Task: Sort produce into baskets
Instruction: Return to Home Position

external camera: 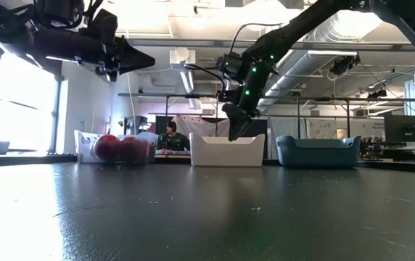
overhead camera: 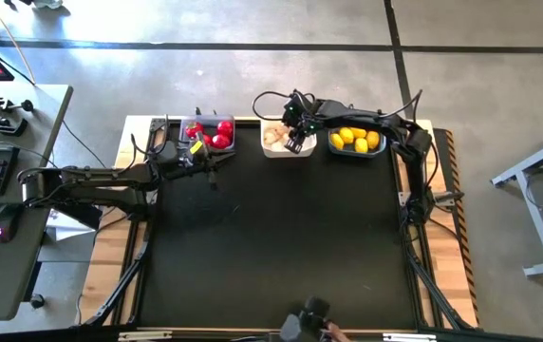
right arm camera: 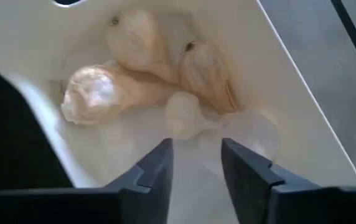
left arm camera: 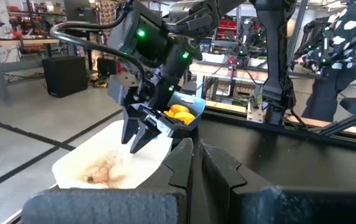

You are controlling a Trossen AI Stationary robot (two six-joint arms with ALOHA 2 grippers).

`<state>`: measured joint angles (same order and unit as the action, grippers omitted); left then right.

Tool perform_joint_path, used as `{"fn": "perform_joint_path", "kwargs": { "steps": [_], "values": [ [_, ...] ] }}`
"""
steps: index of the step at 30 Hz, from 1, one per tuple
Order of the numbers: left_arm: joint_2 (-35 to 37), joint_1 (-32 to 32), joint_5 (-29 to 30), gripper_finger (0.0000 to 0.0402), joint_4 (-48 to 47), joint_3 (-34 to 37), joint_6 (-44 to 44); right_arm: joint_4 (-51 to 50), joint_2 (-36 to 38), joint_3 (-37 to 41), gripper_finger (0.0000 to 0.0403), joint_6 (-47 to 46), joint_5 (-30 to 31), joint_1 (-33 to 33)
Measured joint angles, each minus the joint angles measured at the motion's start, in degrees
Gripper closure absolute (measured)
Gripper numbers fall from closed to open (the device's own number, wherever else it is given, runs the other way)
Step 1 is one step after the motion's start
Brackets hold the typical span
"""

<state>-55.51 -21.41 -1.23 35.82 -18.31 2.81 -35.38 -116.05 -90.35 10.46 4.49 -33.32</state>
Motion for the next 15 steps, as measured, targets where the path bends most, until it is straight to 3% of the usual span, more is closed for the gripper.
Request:
{"fn": "perform_joint_path", "kwargs": {
  "steps": [5, 8, 12, 15],
  "values": [
    [0.00, 0.00, -0.02, 0.0387, 0.08, 0.00, 0.00, 0.44, 1.00, 0.13, 0.0265, 0.32, 1.79, 0.95],
    [0.00, 0.00, -0.02, 0.0387, 0.07, 0.00, 0.02, 1.77, 2.05, 0.15, 0.0304, 0.74, 1.70, 1.91],
    [0.00, 0.00, -0.08, 0.0387, 0.06, 0.00, -0.46, 7.93, 2.80, 0.94, 0.0388, 2.56, -1.56, 3.82],
    [0.00, 0.00, -1.18, 0.0387, 0.06, 0.00, -1.19, 17.40, 4.57, 6.12, 0.0388, 2.49, -2.03, 5.70]
  ]
}}
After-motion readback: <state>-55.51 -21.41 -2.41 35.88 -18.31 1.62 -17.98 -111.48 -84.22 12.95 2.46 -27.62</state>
